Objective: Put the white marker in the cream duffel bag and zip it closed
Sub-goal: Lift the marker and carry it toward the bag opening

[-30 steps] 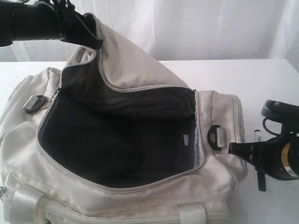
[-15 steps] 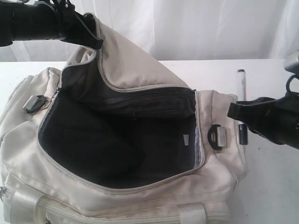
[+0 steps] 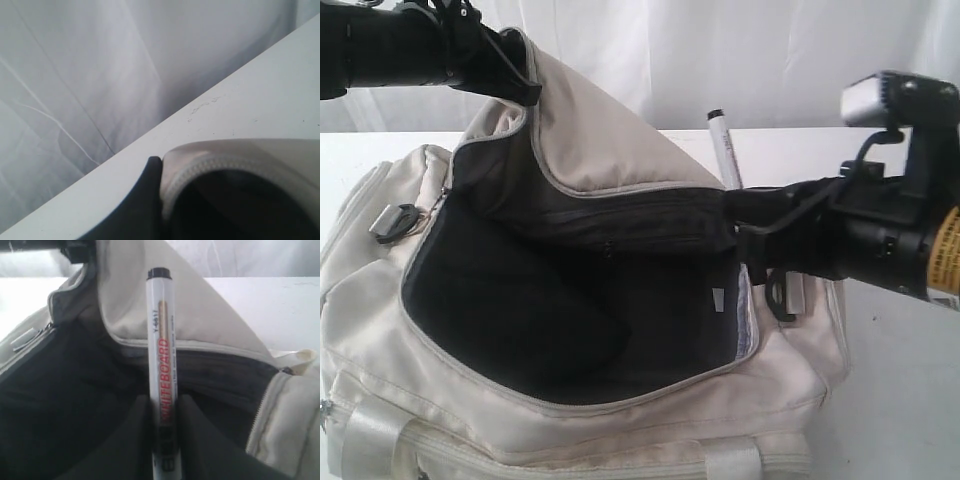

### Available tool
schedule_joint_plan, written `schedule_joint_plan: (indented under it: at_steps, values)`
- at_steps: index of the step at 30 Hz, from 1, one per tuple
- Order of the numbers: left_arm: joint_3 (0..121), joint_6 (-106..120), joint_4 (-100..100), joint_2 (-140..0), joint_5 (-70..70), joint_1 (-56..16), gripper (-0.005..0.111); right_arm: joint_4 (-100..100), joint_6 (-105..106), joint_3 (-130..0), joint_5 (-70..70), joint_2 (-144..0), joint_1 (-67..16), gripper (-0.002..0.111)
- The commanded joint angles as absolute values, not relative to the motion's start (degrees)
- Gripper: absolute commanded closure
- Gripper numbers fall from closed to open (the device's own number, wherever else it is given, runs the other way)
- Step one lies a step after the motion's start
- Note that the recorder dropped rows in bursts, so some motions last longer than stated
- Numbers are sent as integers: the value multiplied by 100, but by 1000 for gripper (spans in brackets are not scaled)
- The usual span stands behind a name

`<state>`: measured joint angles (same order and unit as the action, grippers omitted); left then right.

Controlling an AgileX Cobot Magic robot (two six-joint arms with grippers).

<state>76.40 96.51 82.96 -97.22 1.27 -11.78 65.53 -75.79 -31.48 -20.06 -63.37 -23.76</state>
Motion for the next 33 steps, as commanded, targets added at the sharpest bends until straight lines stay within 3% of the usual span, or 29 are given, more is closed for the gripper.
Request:
schedule_joint_plan:
  at_steps: [1, 14, 18, 33]
  values:
    - [7660, 9619, 8436, -9639, 40, -1150, 107, 7275, -7690, -3539, -2092, -6827, -2695, 108]
    - [7660, 9619, 8436, -9639, 40, -1150, 107, 8657, -8157, -4292, -2261, -8098, -3096, 108]
    - [7660, 9619, 8436, -9639, 40, -1150, 107, 9987, -9189, -4656, -2515, -8450, -3096, 108]
    - [7660, 9629, 8436, -9639, 40, -1150, 107, 9995, -8872, -5211, -3243, -9163, -3096, 108]
